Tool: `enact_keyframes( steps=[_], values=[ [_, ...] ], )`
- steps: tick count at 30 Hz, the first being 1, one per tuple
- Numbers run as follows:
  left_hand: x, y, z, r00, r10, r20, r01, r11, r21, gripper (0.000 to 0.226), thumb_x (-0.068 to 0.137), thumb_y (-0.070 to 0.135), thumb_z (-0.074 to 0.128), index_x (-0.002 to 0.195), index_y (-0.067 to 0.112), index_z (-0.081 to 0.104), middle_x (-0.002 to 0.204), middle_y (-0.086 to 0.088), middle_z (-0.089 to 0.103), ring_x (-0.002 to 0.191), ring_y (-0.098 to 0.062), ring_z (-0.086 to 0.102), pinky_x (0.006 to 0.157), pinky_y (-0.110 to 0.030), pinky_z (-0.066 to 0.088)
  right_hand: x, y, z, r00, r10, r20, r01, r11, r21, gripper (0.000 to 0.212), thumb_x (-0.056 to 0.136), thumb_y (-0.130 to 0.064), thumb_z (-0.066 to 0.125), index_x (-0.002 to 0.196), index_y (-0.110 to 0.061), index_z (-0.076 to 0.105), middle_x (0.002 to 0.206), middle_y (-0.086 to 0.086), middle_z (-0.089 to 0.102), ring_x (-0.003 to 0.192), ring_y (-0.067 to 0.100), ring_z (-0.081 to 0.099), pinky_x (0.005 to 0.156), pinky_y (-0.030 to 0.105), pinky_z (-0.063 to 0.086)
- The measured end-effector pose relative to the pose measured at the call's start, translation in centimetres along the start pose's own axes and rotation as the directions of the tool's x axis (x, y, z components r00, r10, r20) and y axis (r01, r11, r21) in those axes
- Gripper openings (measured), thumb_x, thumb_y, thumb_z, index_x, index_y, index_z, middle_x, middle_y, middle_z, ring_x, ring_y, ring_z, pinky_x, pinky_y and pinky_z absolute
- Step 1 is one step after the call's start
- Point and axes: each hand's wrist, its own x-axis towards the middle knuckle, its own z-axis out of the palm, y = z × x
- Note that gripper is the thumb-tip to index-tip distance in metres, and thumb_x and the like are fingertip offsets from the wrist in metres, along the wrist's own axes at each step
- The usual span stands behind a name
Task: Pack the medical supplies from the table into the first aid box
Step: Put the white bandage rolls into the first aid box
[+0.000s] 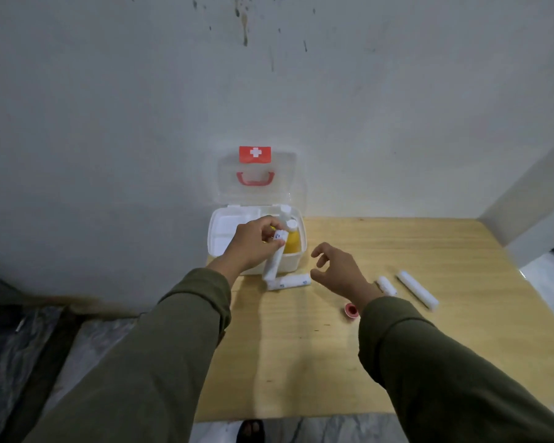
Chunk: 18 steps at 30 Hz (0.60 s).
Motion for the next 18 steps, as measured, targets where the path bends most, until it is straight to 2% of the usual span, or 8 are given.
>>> enact_keyframes(
  steps=[3,5,7,10,12,15,18],
  values=[
    [0.3,-0.3,-0.2,1.000,-0.007,0.000,0.007,1.000,-0.011,0.016,0.083,0.027,0.069,0.097,0.031,0.062,0.092,0.005,0.067,0.087,-0.009,0.062,0.067,-0.012,0.041,-0.2,0.4,1.1,0.997,0.001,0.077,0.004,0.997,-0.073,0.034,0.079,-0.024,0.069,0.110,-0.022,0.056,0.100,0.001,0.059,0.093,0.020,0.057,0.081,0.032,0.047],
    [0.6,-0.4,-0.6,0.999,-0.030,-0.041,0.028,0.998,-0.062,0.018,0.083,0.025,0.069,0.100,0.027,0.063,0.093,0.004,0.066,0.085,-0.008,0.061,0.065,-0.008,0.039,-0.1,0.5,1.7,0.994,0.031,0.100,-0.023,0.997,-0.076,0.037,0.079,-0.027,0.069,0.113,-0.021,0.056,0.105,0.003,0.060,0.097,0.021,0.057,0.077,0.028,0.042],
    [0.7,-0.4,-1.1,0.995,-0.043,-0.085,0.034,0.994,-0.101,0.018,0.082,0.023,0.070,0.099,0.027,0.064,0.094,0.003,0.068,0.085,-0.008,0.062,0.068,-0.009,0.042,0.0,0.2,2.4,0.990,0.113,0.079,-0.111,0.993,-0.031,0.045,0.079,-0.033,0.071,0.118,-0.019,0.054,0.109,0.007,0.061,0.101,0.022,0.057,0.076,0.026,0.037],
    [1.3,-0.5,-2.0,0.994,-0.032,-0.108,0.023,0.996,-0.084,0.017,0.082,0.022,0.070,0.095,0.031,0.064,0.095,0.004,0.069,0.087,-0.010,0.064,0.078,-0.020,0.051,0.0,-0.5,4.3,0.947,0.321,0.007,-0.314,0.923,0.222,0.062,0.075,-0.040,0.074,0.126,-0.014,0.047,0.117,0.015,0.062,0.108,0.029,0.058,0.082,0.030,0.045],
    [1.6,-0.4,-2.9,0.993,-0.024,-0.117,0.018,0.998,-0.053,0.017,0.082,0.022,0.069,0.097,0.029,0.064,0.095,0.005,0.068,0.087,-0.010,0.063,0.070,-0.014,0.047,-0.1,-1.2,5.7,0.901,0.433,-0.024,-0.394,0.841,0.371,0.068,0.076,-0.040,0.073,0.130,-0.014,0.042,0.124,0.018,0.058,0.113,0.032,0.056,0.091,0.039,0.050],
    [2.3,-0.4,-3.6,0.994,0.008,-0.107,-0.008,1.000,-0.001,0.020,0.083,0.021,0.069,0.102,0.025,0.065,0.095,0.006,0.066,0.085,-0.008,0.061,0.062,-0.004,0.040,0.3,-1.9,7.4,0.824,0.565,-0.036,-0.473,0.721,0.507,0.067,0.079,-0.038,0.070,0.133,-0.016,0.038,0.128,0.018,0.055,0.117,0.034,0.052,0.096,0.043,0.049],
    [2.8,-0.4,-3.8,0.997,0.038,-0.067,-0.036,0.999,0.027,0.019,0.082,0.022,0.070,0.101,0.026,0.065,0.095,0.006,0.068,0.087,-0.010,0.064,0.071,-0.014,0.047,1.0,-2.6,8.6,0.736,0.676,-0.035,-0.496,0.573,0.652,0.064,0.078,-0.039,0.070,0.130,-0.020,0.040,0.126,0.016,0.055,0.110,0.034,0.057,0.090,0.046,0.053]
  ],
)
